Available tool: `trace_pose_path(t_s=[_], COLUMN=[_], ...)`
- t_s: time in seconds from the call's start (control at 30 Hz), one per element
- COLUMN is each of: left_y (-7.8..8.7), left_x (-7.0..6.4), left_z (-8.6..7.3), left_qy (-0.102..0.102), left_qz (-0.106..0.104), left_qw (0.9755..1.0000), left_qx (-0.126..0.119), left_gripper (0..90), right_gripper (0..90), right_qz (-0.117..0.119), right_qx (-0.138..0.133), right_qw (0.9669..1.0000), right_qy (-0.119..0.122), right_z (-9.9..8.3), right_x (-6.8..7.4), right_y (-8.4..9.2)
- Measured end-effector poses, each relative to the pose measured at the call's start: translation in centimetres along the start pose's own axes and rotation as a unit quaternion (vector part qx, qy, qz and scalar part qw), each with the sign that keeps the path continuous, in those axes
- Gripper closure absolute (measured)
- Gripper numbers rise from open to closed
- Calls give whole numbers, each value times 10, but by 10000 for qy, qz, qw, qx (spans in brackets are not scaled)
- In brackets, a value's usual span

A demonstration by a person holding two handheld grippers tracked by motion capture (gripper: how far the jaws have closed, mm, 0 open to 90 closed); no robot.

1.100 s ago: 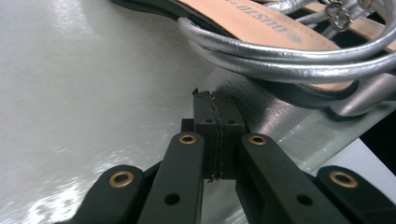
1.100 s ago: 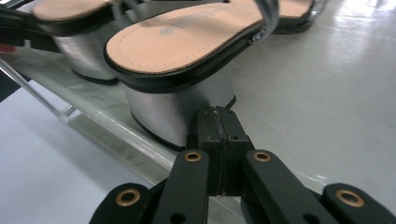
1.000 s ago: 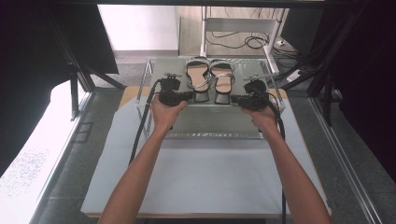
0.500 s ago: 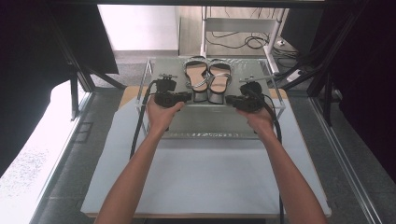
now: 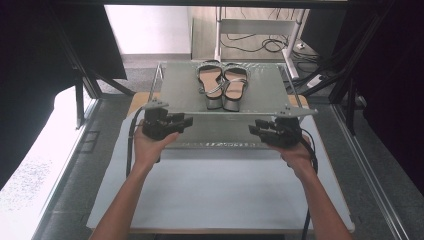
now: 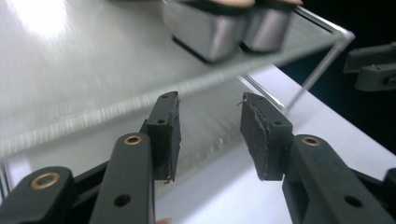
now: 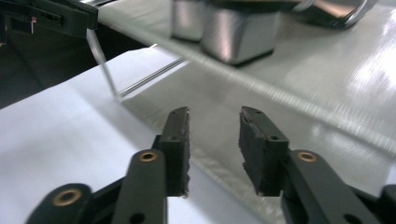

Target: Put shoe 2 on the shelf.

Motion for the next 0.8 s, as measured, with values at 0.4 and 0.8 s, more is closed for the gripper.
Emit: trace_pose_path(t_s=[0.4, 0.8], left_y=[28, 44], left_x=[-19, -26], left_z=[-56, -96], left_qy=[-178, -185], left_qz=[-395, -566], left_qw=[9987, 9968], left_qx=[251, 537], left_gripper=[497, 338], right_gripper=[527, 356], right_qz=[96, -26], right_qx=[-17, -65], right_qw=[9999, 9998], right_qy=[-120, -198], right_z=[-54, -88], right_x=[14, 27], right_y=[31, 47])
Point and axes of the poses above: each handheld gripper's, and its own axes: y roughly backward along the jaws, z roughly out of its top, x roughly to its left, the point moved 10 cm from there along -y, roughly forward along the jaws, and after that the axes turned 15 degrees about -x, right-handed, at the moved point
